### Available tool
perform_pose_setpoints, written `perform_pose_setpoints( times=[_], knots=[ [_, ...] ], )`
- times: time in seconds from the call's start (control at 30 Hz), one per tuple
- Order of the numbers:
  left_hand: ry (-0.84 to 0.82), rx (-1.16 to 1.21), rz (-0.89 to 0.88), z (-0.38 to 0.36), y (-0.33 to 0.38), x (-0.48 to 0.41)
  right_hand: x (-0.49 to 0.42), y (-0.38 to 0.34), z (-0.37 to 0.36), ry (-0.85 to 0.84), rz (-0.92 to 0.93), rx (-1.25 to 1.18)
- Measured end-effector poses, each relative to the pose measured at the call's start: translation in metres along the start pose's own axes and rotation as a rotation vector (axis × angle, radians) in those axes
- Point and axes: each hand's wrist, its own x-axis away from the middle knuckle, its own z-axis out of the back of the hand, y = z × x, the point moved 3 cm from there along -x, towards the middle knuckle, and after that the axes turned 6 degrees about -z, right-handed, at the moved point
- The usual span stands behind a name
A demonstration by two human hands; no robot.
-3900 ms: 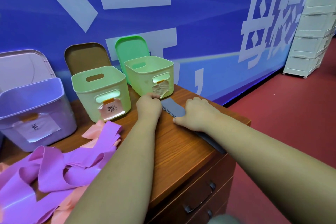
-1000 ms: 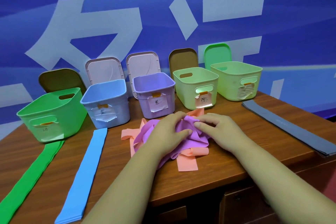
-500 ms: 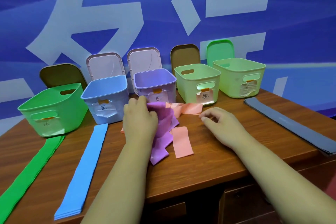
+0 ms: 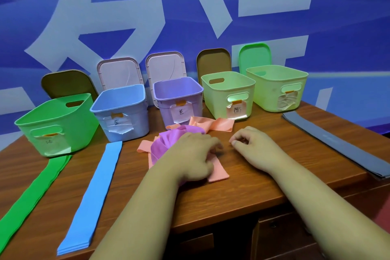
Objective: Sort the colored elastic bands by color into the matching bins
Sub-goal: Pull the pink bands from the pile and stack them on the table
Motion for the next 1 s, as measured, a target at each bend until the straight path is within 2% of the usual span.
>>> perform_pose_setpoints(
  times=[0.13,0.23,0.4,0.47,0.6,0.7,0.8,0.87,1.0],
  knots=[
    [0.026,0.016,0.044,-0.003,-0.018,0.003,0.002,-0.002,-0.001,-0.034,0.01,0.001],
    [0.05,0.073,0.088,-0.003,-0.022,0.003,0.005,-0.006,-0.003,-0.1,0.089,-0.051],
    [0.235,0.352,0.195,0.005,-0.02,0.0,0.009,-0.009,-0.006,-0.175,0.18,0.022],
    [0.264,0.363,0.201,0.005,-0.018,0.0,0.009,-0.009,-0.008,-0.191,0.192,0.071],
    [0.321,0.286,0.149,0.003,-0.017,0.001,0.009,-0.007,-0.004,-0.178,0.128,-0.048],
    [0.388,0.28,0.032,0.006,-0.009,0.0,0.007,-0.005,-0.002,-0.131,0.095,-0.18],
    [0.306,0.367,-0.006,0.002,0.002,-0.004,0.008,-0.005,0.001,-0.114,0.078,-0.284],
    [0.261,0.324,0.001,-0.003,0.004,-0.007,0.009,-0.006,0.004,-0.12,0.074,-0.324],
    [0.426,0.379,0.038,0.002,0.004,-0.007,0.012,-0.01,0.007,-0.107,0.076,-0.343]
  ],
)
